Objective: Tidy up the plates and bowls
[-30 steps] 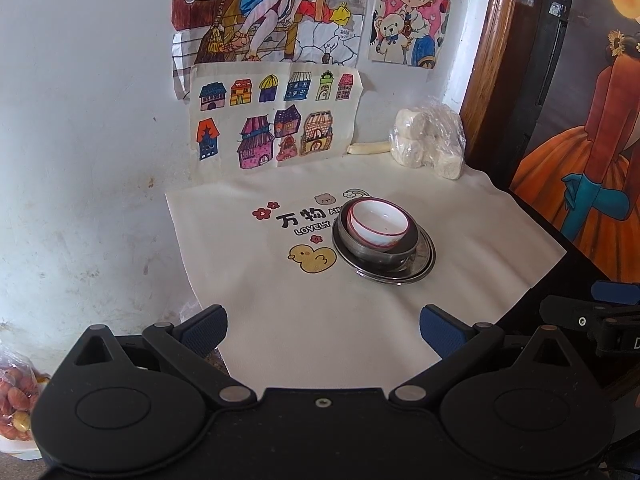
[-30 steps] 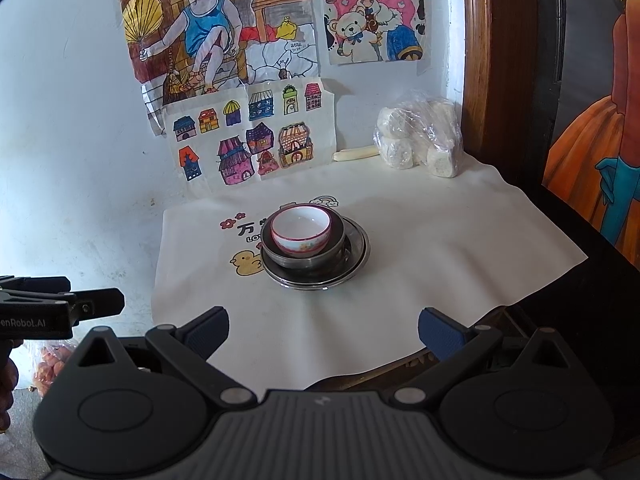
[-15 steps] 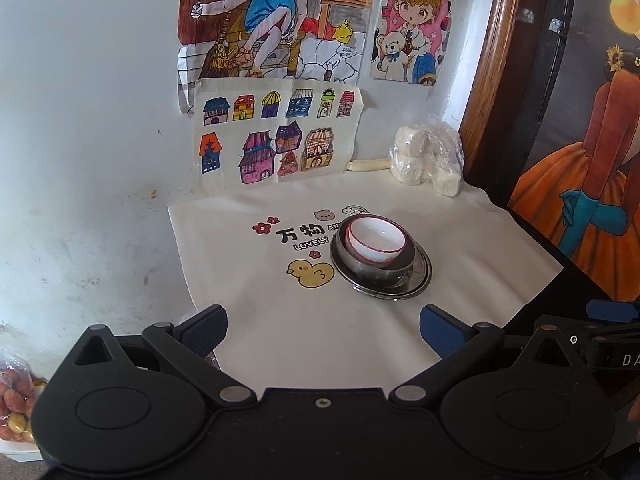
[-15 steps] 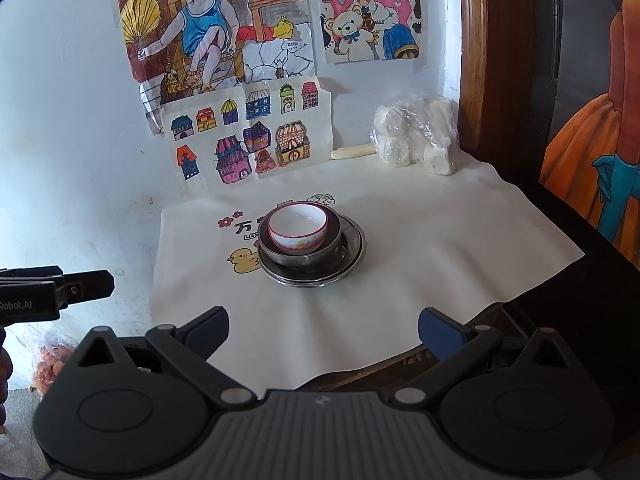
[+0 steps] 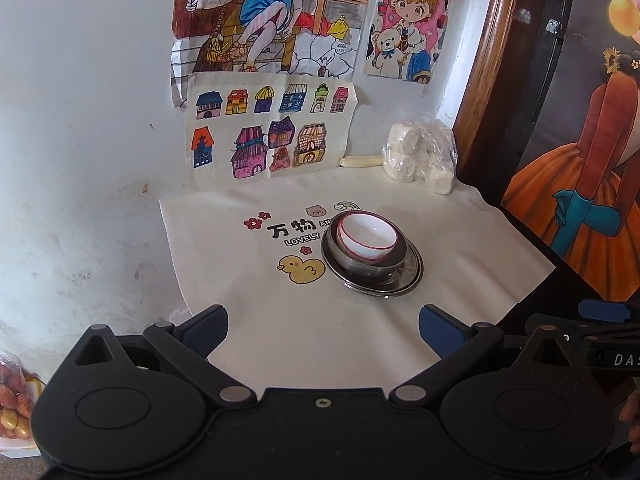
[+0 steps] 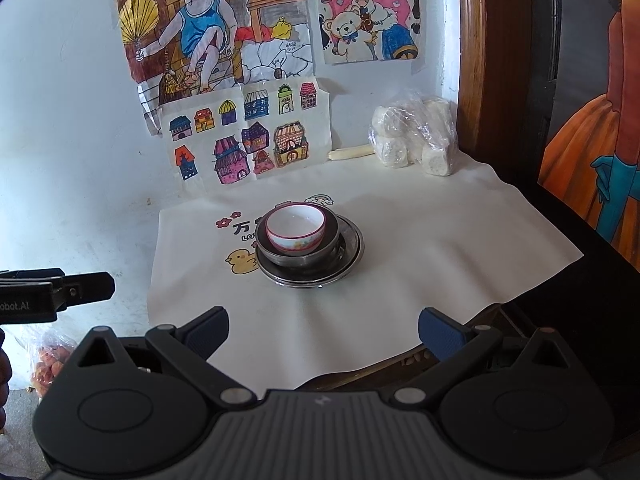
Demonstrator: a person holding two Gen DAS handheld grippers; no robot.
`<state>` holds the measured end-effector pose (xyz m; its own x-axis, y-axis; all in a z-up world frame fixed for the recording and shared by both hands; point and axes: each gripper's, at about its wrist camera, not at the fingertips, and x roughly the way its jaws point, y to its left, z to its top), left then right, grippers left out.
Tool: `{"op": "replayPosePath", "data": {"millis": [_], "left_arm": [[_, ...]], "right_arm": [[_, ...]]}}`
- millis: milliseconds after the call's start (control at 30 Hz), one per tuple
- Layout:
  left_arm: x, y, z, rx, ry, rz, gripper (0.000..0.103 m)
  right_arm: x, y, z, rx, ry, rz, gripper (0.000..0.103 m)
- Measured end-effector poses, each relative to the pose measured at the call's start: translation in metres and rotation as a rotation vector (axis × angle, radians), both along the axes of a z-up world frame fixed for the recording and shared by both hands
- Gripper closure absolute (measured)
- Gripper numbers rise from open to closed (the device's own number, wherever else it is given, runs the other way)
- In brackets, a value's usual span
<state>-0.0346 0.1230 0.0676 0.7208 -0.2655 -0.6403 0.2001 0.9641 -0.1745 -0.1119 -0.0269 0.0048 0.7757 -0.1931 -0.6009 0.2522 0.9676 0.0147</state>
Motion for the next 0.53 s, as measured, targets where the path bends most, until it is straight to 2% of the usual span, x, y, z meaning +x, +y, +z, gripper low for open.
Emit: {"op": "replayPosePath", "data": {"millis": [533], "left_arm": [[0.0033,-0.0031,-0.0035,-0.033,0.024,-0.011,0.001]], "right_arm": [[0.0027,-0.0009,-0.0011,0.003,0.011,0.000,0.000]]}}
